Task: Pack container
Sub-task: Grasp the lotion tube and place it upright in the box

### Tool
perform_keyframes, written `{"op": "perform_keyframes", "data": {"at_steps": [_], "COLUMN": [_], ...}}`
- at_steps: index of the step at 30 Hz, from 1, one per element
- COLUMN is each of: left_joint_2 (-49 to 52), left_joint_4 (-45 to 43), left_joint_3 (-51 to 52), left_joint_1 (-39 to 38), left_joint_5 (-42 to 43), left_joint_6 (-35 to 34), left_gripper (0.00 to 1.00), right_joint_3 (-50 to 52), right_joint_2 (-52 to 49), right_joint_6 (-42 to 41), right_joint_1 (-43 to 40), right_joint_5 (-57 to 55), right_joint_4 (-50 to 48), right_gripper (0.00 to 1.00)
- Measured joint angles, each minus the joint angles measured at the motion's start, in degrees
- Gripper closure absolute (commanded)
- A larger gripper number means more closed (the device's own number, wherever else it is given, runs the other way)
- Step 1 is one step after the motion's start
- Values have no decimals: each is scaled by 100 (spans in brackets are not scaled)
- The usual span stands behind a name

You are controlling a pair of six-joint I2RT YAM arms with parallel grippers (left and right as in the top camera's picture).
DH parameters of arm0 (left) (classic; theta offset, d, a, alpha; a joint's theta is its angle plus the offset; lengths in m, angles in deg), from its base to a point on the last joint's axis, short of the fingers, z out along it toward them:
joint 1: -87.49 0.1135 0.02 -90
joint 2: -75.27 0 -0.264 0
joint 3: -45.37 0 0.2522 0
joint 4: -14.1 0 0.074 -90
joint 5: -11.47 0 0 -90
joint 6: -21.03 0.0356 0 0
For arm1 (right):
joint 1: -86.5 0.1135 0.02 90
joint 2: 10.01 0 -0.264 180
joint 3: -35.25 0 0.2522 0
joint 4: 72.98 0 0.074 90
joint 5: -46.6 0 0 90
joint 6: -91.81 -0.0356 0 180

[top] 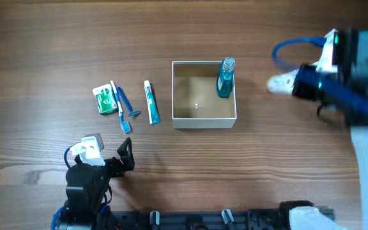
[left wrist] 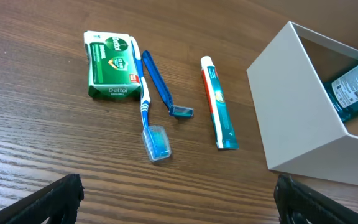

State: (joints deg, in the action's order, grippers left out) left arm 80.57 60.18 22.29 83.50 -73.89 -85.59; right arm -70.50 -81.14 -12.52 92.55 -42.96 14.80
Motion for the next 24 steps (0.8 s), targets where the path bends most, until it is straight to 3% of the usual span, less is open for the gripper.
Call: {"op": "perform_keyframes", "data": {"at_steps": [2,5,13,18,19,24], "left_joint_2": [0,0,0,0,0,0], "left_joint_4": [-2,0,-2,2,0,-2], "left_joint_3": [0,0,0,0,0,0], "left_joint_1": [4,4,4,4,4,4], "left_joint_5": [0,0,0,0,0,0], "left_joint_6": [0,0,0,0,2,0], "left_gripper": [0,0,0,0,0,0], "right_joint_3": [-2,-2,2,4,4,7], "right_joint_2": [553,481,-1974,-2800,-2802,-2494], "right_joint_6": [-15,-44,-192,-227,-229,-232], "right_joint_1": [684,1469,1622,1622,1622,1600], "right_joint_5": [85,326,190,133,118,-94], "right_joint_4": [116,173,-413,-717,-743,-717], "right_gripper": [96,96,96,55,36,5]}}
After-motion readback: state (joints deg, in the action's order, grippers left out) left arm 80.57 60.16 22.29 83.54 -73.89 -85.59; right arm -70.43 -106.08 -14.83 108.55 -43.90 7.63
